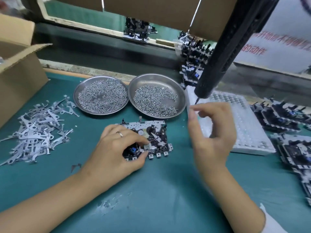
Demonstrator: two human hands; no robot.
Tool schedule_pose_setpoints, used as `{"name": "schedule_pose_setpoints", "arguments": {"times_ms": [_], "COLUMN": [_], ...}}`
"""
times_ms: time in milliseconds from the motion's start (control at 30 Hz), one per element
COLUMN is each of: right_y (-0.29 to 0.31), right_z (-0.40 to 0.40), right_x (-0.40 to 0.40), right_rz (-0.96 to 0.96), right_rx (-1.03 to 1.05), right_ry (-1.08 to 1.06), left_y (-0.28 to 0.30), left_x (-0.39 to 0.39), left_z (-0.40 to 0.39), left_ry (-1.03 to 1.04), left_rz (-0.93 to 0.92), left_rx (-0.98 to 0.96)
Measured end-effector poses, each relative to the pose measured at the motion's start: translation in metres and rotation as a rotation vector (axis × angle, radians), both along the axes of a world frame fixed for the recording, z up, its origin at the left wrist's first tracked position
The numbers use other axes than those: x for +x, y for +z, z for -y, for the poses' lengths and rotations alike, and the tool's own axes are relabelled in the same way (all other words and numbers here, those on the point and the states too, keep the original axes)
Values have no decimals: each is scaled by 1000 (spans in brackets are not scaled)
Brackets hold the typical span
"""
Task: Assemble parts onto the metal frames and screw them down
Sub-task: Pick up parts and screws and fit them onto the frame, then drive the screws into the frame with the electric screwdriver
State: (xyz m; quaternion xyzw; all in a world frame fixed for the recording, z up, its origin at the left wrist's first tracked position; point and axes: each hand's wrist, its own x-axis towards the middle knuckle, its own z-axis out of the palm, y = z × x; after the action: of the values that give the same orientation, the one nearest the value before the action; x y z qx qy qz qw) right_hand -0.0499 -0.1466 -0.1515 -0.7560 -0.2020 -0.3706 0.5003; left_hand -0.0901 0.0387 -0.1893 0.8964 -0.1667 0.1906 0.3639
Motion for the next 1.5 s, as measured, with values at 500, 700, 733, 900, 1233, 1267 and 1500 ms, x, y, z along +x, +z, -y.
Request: {"name": "schedule_pose_setpoints", "arguments": {"times_ms": [500,700,733,900,1233,1267,1500], "right_y": [62,39,37,28,28,27,26], "right_z": [-32,-61,-64,-71,-76,-76,-77], "right_x": [27,0,-1,-3,-4,-4,-4], "right_rz": [-150,-193,-205,-241,-213,-217,-217], "right_rx": [482,615,625,676,689,687,683], "right_ry": [186,435,447,469,476,479,483], "left_y": [0,0,1,1,1,1,2], "left_x": [7,4,4,4,4,3,3], "left_z": [3,1,1,2,2,2,2], "left_ry": [-3,2,1,1,8,11,20], "left_rz": [38,-9,-18,-6,2,3,-16], "left_rx": [-118,-137,-140,-130,-125,-124,-138]}}
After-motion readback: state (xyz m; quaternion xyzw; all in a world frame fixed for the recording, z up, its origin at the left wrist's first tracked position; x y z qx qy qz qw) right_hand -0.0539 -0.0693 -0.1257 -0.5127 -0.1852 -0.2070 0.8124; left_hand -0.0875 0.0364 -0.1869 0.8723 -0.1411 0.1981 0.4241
